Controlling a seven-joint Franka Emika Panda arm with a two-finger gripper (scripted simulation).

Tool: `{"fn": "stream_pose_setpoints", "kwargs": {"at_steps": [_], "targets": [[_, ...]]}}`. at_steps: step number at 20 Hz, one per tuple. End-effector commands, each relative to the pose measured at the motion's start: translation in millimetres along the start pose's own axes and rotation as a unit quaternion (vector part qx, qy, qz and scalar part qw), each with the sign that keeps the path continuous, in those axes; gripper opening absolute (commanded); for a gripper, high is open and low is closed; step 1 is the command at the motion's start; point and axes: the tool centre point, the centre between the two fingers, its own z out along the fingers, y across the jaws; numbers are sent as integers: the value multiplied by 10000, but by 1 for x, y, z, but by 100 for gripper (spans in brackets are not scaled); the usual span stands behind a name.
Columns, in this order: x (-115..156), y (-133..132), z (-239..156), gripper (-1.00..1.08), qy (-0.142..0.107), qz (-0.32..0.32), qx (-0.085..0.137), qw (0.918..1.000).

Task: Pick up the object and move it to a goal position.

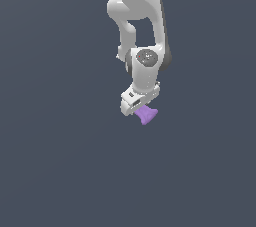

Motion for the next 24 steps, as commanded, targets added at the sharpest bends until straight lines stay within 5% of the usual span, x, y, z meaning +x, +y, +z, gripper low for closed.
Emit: {"fn": "stream_pose_setpoints", "kwargs": {"at_steps": [1, 24], "targets": [[1, -9, 4, 100, 28, -285, -1, 9996], [3, -23, 52, 100, 66, -696, 3, 9976]]}}
